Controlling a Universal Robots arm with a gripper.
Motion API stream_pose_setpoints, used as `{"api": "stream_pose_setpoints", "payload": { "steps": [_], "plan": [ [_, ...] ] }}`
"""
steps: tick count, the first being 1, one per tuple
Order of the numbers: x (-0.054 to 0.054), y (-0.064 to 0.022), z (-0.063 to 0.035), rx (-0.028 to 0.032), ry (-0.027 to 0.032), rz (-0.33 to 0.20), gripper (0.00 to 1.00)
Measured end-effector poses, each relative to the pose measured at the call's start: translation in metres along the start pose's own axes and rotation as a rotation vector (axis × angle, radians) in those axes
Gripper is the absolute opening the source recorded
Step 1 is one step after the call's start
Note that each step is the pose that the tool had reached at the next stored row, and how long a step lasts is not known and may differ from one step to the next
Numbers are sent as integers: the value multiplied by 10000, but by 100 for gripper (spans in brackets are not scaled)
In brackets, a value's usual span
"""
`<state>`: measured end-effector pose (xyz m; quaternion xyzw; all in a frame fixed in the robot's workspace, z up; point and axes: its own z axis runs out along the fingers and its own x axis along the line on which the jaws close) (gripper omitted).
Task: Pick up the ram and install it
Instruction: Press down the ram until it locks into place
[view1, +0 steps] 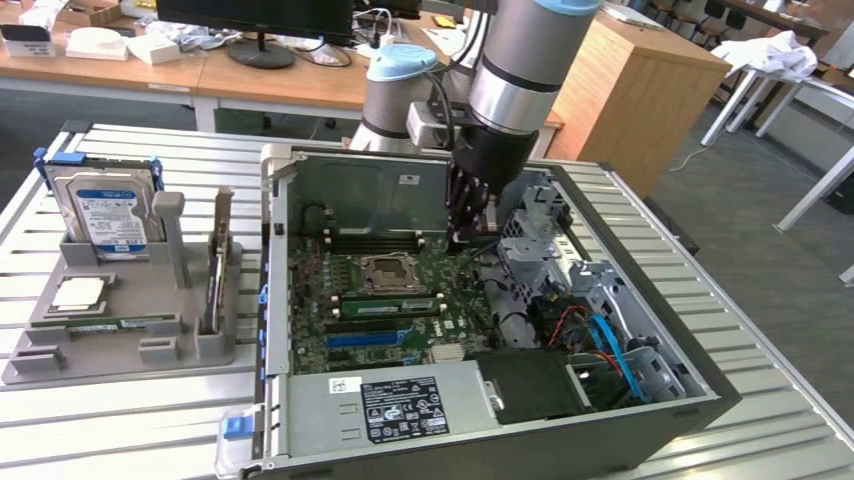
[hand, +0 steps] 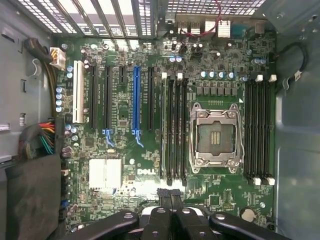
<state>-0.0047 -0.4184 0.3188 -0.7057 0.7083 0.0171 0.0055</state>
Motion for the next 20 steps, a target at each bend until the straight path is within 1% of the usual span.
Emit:
{"api": "stream_pose_setpoints", "payload": {
  "steps": [20],
  "plan": [
    [6, -3, 203, 0, 0, 0, 10]
  ]
}}
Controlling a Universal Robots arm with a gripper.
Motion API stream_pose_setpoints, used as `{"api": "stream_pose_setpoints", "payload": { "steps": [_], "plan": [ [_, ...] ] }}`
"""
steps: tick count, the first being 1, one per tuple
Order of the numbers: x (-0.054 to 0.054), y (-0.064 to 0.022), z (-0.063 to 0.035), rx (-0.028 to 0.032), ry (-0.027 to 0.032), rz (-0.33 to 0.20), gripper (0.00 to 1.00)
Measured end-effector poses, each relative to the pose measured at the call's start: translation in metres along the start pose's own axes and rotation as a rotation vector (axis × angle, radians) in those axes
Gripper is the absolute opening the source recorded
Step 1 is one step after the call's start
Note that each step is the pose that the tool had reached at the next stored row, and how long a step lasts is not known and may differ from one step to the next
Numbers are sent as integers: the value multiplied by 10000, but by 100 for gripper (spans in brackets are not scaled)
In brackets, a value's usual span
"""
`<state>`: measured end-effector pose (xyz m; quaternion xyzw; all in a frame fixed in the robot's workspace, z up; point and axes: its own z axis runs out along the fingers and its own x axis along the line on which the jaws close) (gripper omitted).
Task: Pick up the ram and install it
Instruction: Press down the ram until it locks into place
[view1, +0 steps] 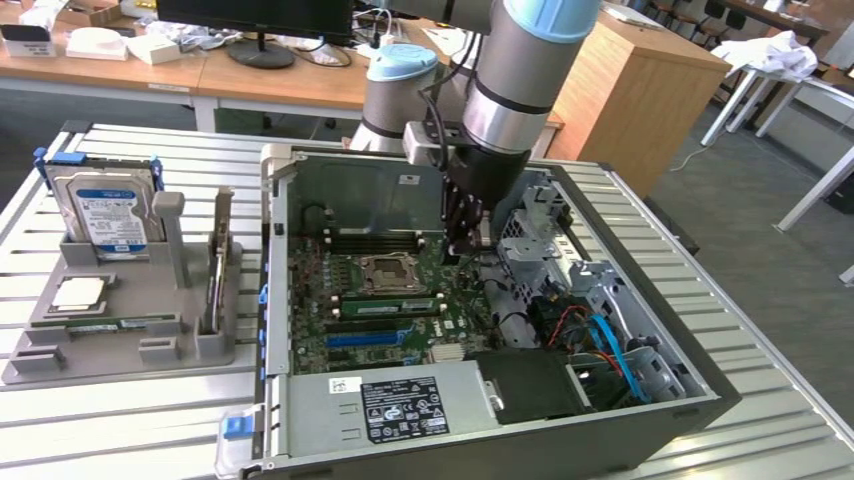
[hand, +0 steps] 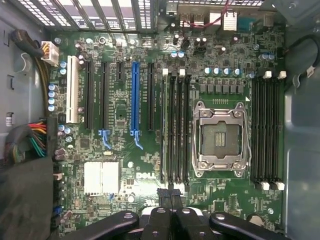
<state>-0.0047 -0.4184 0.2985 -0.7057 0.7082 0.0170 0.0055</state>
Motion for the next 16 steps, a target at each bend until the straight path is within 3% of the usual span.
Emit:
{"api": "stream_pose_setpoints", "payload": {
  "steps": [16],
  "plan": [
    [5, -2, 161, 0, -1, 0, 10]
  ]
}}
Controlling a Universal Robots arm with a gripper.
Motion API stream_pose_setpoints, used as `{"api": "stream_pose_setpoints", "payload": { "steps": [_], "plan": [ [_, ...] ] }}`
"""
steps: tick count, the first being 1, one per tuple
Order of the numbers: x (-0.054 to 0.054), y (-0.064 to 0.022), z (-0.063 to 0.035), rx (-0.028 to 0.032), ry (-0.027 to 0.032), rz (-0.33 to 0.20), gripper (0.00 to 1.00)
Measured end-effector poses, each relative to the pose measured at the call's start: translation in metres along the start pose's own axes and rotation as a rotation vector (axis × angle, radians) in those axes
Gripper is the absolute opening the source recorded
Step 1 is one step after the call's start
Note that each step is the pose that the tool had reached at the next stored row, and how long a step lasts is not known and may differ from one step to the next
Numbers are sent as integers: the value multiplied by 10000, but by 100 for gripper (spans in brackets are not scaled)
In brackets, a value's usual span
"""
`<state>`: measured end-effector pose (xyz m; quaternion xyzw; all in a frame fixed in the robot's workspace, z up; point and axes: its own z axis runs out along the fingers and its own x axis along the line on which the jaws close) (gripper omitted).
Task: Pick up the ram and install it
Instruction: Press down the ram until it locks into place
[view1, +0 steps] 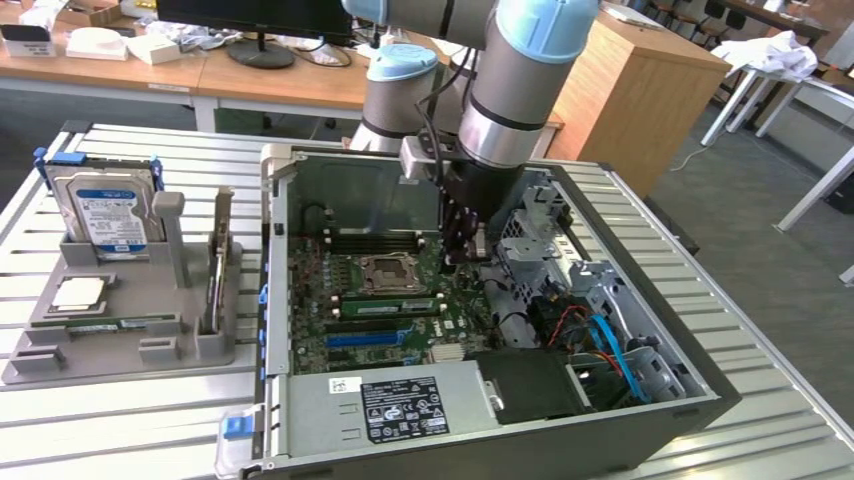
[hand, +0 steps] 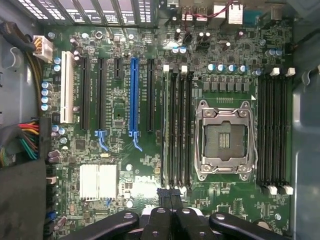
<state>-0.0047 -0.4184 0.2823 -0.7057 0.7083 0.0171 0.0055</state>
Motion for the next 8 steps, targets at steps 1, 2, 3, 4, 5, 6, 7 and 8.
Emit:
{"api": "stream_pose_setpoints", "payload": {
  "steps": [1, 2, 3, 4, 5, 6, 7, 8],
  "plan": [
    [0, 0, 10, 0, 0, 0, 10],
    [1, 0, 20, 0, 0, 0, 10],
    [1, -1, 30, 0, 0, 0, 10],
    [1, -1, 39, 0, 1, 0, 10],
    [2, -1, 47, 0, 0, 0, 10],
    [2, -1, 56, 0, 0, 0, 10],
    [2, -1, 64, 0, 0, 0, 10],
    [2, -1, 72, 0, 0, 0, 10]
  ]
}}
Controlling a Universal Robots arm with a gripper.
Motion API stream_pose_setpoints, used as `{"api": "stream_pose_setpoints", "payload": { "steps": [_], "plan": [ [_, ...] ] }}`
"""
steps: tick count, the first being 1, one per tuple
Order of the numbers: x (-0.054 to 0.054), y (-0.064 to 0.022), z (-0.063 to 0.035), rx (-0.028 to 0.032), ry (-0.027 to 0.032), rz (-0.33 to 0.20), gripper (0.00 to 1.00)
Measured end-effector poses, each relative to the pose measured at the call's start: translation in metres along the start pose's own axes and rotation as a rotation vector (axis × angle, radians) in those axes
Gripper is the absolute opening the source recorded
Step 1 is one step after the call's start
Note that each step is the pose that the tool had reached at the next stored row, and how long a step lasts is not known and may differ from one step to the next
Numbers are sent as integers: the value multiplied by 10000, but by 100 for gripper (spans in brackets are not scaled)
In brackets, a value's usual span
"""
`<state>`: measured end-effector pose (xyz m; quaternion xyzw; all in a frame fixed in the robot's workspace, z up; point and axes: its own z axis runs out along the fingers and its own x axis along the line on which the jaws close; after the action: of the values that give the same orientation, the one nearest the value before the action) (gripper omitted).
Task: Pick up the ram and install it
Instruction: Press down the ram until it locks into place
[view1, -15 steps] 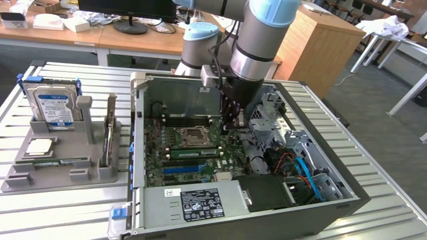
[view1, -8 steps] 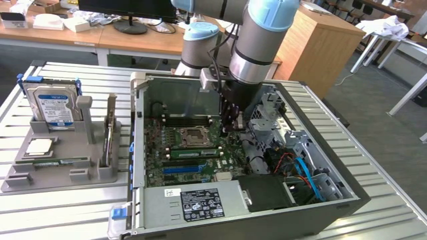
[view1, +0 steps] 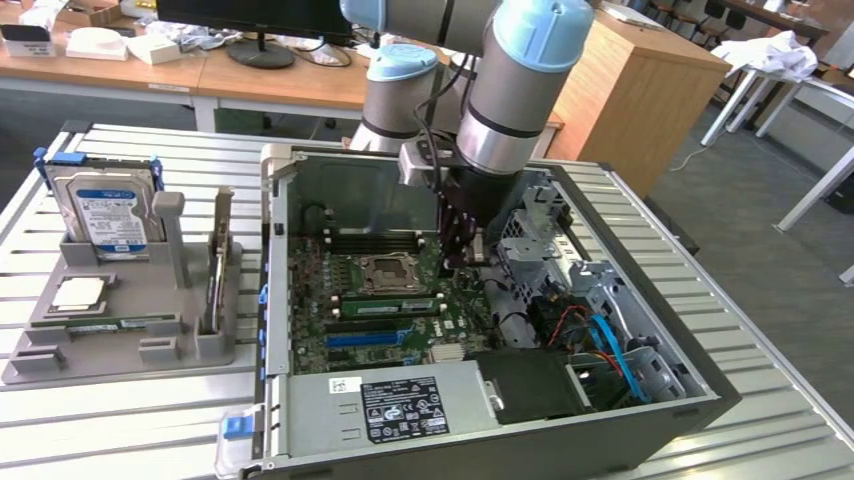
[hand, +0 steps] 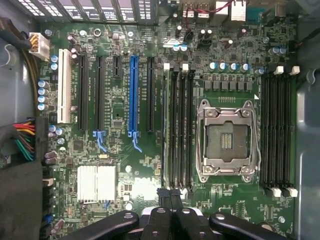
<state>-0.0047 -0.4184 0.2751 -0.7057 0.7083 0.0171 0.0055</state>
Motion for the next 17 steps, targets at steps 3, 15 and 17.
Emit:
{"api": "stream_pose_setpoints", "payload": {
  "steps": [3, 15, 17],
  "plan": [
    [1, -1, 23, 0, 0, 0, 10],
    [1, -49, 45, 0, -1, 0, 10],
    [1, -57, 45, 0, 0, 0, 10]
  ]
}}
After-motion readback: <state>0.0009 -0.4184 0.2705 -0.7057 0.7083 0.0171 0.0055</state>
